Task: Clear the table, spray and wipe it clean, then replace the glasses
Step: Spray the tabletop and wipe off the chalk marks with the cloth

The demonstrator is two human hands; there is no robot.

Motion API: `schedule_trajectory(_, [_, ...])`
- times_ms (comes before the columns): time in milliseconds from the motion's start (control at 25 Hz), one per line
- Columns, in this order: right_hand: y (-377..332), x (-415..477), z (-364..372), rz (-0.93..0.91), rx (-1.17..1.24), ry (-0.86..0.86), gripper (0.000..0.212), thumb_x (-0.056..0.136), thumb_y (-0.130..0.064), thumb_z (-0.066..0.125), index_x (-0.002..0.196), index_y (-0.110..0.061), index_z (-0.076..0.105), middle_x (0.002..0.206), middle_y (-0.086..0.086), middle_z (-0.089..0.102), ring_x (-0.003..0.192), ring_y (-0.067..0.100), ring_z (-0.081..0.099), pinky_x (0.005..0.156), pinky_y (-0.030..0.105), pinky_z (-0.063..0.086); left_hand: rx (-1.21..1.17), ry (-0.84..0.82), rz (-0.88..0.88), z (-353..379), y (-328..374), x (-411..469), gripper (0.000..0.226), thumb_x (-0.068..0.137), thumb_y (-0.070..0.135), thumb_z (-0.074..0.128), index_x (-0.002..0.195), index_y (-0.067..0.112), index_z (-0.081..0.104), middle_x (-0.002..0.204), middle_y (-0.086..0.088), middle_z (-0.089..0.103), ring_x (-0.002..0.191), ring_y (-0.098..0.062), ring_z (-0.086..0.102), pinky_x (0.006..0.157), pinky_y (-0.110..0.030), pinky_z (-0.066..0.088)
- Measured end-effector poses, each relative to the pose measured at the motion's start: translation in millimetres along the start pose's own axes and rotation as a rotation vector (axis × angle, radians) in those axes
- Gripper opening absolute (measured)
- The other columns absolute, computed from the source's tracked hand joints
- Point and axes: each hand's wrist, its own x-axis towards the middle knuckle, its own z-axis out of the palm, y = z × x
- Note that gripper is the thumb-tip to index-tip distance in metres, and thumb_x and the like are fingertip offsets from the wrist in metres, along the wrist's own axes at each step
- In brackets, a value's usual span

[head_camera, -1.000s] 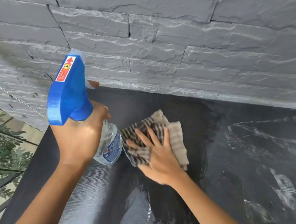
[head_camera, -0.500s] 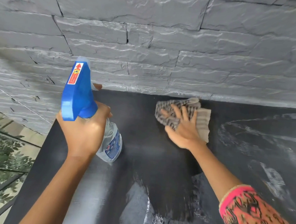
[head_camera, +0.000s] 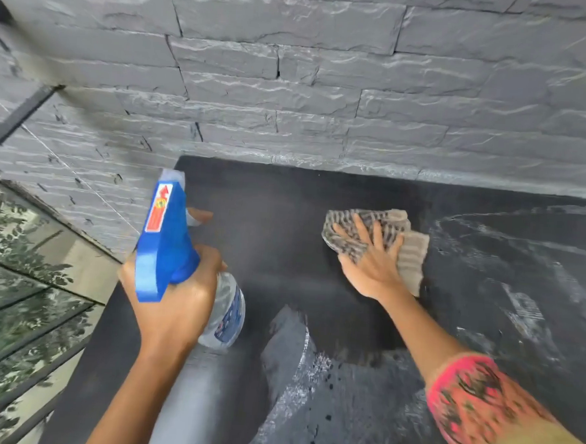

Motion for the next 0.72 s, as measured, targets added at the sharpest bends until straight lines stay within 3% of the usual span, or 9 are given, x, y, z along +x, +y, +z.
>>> schedule_trajectory(80, [-49,1,5,-0.086,0.021,-0.029,0.058,0.096,-0.048,0.031,0.145,-0.050,0.001,0.159,-0.007,-0.014,0.145,0.032,-0.012,0.109,0.067,-0.010,0.031,-0.026,-0.018,-15,-3,-21,0.033,0.074,-0.018,0.058,0.095,0.006,0.062,0.072,-0.011,0.063,0.054,0.006,0.059,0.060,-0.001,0.043])
schedule_trajectory(120, [-71,-13,10,-0.205,0.007,-0.040,0.059,0.095,-0.049,0.032,0.145,-0.051,0.002,0.159,-0.008,-0.016,0.145,0.033,-0.013,0.109,0.067,-0.011,0.034,-0.024,-0.016,-22,-3,-32,0.032,0.075,-0.018,0.057,0.097,0.004,0.063,0.075,-0.016,0.063,0.054,0.005,0.060,0.059,-0.001,0.043])
schedule_trajectory(240, [-94,-89,34,-0.565,-0.091,-0.040,0.060,0.090,-0.052,0.034,0.144,-0.053,0.006,0.159,-0.007,-0.007,0.146,0.032,-0.004,0.108,0.068,-0.010,0.019,0.018,-0.007,-37,-6,-60,0.028,0.077,-0.017,0.056,0.095,0.003,0.062,0.072,-0.020,0.063,0.055,-0.007,0.059,0.058,-0.001,0.043])
schedule_trajectory(320, [-66,-142,47,-0.659,-0.118,0.012,0.059,0.089,-0.055,0.036,0.143,-0.053,0.013,0.160,-0.008,0.007,0.146,0.029,0.006,0.109,0.065,-0.004,-0.016,0.032,-0.017,-45,-9,-73,0.030,0.076,-0.019,0.055,0.096,0.002,0.062,0.063,-0.017,0.061,0.054,-0.005,0.060,0.056,-0.001,0.044])
schedule_trajectory(400, [-14,-166,45,-0.571,-0.120,0.030,0.055,0.090,-0.059,0.032,0.141,-0.058,0.011,0.159,-0.014,-0.001,0.147,0.024,0.000,0.111,0.060,-0.007,-0.028,0.022,-0.018,-49,-14,-78,0.030,0.076,-0.020,0.055,0.097,-0.001,0.062,0.055,-0.003,0.060,0.055,0.004,0.062,0.056,0.001,0.043])
schedule_trajectory(480, [30,-149,30,-0.346,-0.087,0.028,0.055,0.090,-0.057,0.026,0.137,-0.064,-0.001,0.156,-0.020,-0.015,0.146,0.020,-0.010,0.112,0.059,-0.011,-0.050,0.015,-0.001,-50,-16,-82,0.026,0.074,-0.017,0.057,0.096,-0.002,0.062,0.057,0.000,0.060,0.055,0.006,0.061,0.056,0.001,0.043])
schedule_trajectory(600, [25,-91,9,-0.017,-0.049,0.012,0.057,0.095,-0.050,0.027,0.139,-0.058,-0.009,0.158,-0.014,-0.014,0.146,0.025,-0.011,0.111,0.065,-0.007,-0.114,0.032,0.034,-48,-17,-86,0.021,0.068,0.000,0.055,0.087,0.003,0.061,0.053,0.009,0.060,0.053,0.001,0.060,0.056,-0.002,0.043])
schedule_trajectory(680, [-19,-77,8,-0.004,0.009,-0.017,0.059,0.095,-0.048,0.032,0.144,-0.052,-0.001,0.159,-0.010,-0.014,0.145,0.029,-0.012,0.108,0.068,-0.010,-0.117,0.044,0.019,-47,-21,-86,0.019,0.066,0.005,0.054,0.084,0.002,0.060,0.053,0.011,0.061,0.052,0.002,0.059,0.056,-0.004,0.043])
schedule_trajectory(720, [-44,-85,13,-0.097,0.015,-0.033,0.061,0.094,-0.049,0.034,0.145,-0.051,0.001,0.159,-0.009,-0.015,0.145,0.031,-0.013,0.108,0.068,-0.012,-0.111,0.050,0.010,-47,-23,-85,0.019,0.066,0.006,0.054,0.083,-0.001,0.060,0.055,0.015,0.062,0.052,0.002,0.058,0.056,-0.004,0.043])
